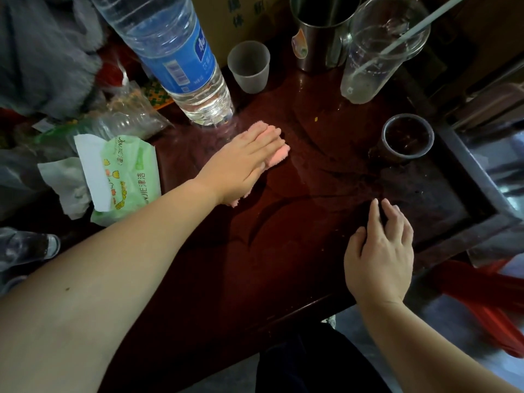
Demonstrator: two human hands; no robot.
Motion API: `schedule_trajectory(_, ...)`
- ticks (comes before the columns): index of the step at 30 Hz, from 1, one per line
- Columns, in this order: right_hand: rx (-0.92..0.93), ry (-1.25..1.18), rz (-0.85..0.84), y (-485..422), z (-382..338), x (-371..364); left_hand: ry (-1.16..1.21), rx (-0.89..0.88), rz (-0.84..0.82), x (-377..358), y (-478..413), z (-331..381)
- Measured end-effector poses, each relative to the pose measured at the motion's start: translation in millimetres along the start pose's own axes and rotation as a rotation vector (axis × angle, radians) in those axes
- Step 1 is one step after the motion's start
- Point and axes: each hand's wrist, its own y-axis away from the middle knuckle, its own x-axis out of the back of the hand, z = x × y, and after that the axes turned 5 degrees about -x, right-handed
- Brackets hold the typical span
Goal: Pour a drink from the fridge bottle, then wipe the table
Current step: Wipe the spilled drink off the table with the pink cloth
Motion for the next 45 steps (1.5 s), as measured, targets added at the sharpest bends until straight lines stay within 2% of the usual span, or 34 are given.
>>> schedule_trajectory(7,-0.006,-0.009,-0.003,0,0,0,0.041,-0.177,-0.020,-2,5,3)
schedule_trajectory(13,0.006,-0.001,0.012,-1,0,-1,0.054,-0.110,0.030,-7,8,7)
schedule_trajectory(23,0.003,-0.007,-0.022,0,1,0,0.203,0.206,0.146,-18,38,53)
schedule_trajectory(28,0.020,-0.009,-0.014,-1,2,0,0.135,0.361,0.168,-29,69,86)
schedule_trajectory(34,0.020,0.002,-0.030,-1,2,0,0.228,0.737,0.306,-50,78,139)
schedule_trajectory(40,0.018,0.010,-0.047,-1,3,0,0.263,1.108,0.412,-54,48,173)
schedule_trajectory(45,0.026,0.006,-0.034,-2,3,-1,0.491,1.301,0.514,-42,15,180)
